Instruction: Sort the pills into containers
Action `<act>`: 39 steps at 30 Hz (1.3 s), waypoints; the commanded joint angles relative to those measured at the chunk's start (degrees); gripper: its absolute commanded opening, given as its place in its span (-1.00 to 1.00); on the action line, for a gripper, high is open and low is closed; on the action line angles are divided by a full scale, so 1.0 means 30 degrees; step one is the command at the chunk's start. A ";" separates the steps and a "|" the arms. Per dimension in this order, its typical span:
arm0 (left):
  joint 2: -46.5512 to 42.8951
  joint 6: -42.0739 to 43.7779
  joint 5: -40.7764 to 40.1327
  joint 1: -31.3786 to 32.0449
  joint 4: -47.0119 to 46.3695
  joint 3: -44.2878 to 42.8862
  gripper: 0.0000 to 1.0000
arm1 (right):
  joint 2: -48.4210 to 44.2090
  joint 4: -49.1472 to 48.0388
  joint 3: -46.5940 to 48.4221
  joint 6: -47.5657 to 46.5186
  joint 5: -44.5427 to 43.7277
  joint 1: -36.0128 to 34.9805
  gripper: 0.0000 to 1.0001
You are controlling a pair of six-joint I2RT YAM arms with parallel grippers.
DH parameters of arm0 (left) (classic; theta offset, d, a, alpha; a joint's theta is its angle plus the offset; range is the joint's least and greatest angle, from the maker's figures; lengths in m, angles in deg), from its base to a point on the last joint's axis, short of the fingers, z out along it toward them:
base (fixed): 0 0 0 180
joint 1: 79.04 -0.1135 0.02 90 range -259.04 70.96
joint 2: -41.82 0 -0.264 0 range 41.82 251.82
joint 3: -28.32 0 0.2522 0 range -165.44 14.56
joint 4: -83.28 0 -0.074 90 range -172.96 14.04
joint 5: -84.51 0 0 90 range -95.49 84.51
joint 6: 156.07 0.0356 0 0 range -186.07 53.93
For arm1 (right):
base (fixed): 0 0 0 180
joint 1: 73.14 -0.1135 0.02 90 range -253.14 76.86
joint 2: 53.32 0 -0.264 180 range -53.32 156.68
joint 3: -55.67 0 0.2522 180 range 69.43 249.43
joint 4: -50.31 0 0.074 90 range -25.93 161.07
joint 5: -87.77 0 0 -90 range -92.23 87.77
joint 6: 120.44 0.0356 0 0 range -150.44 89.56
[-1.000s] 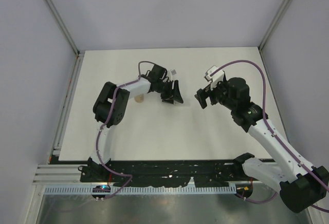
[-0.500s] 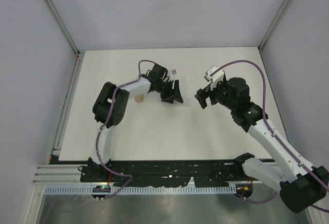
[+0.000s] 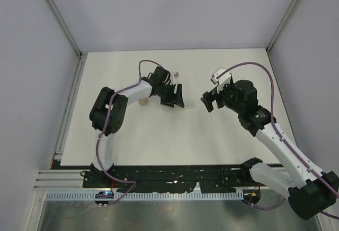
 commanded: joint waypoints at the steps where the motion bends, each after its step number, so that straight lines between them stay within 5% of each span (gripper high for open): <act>1: -0.2293 0.1507 -0.1130 0.0007 0.0368 0.0622 0.41 | -0.0602 -0.0700 0.0037 -0.0220 0.0023 0.0065 0.91; 21: -1.1899 0.8011 -0.5434 -0.0022 0.0720 0.2878 0.52 | -0.0690 -0.0788 -0.0227 -0.0483 -0.1178 0.0534 0.90; 33: -1.8697 0.9624 -0.9304 -0.0314 0.1335 0.4136 0.97 | -0.0573 -0.1022 -0.0315 -0.0427 -0.0886 0.0534 0.91; 39: -2.1628 1.0006 -1.0622 -0.0783 0.1422 0.5894 0.99 | -0.0339 -0.0789 -0.0081 0.0043 -0.0740 0.0505 0.90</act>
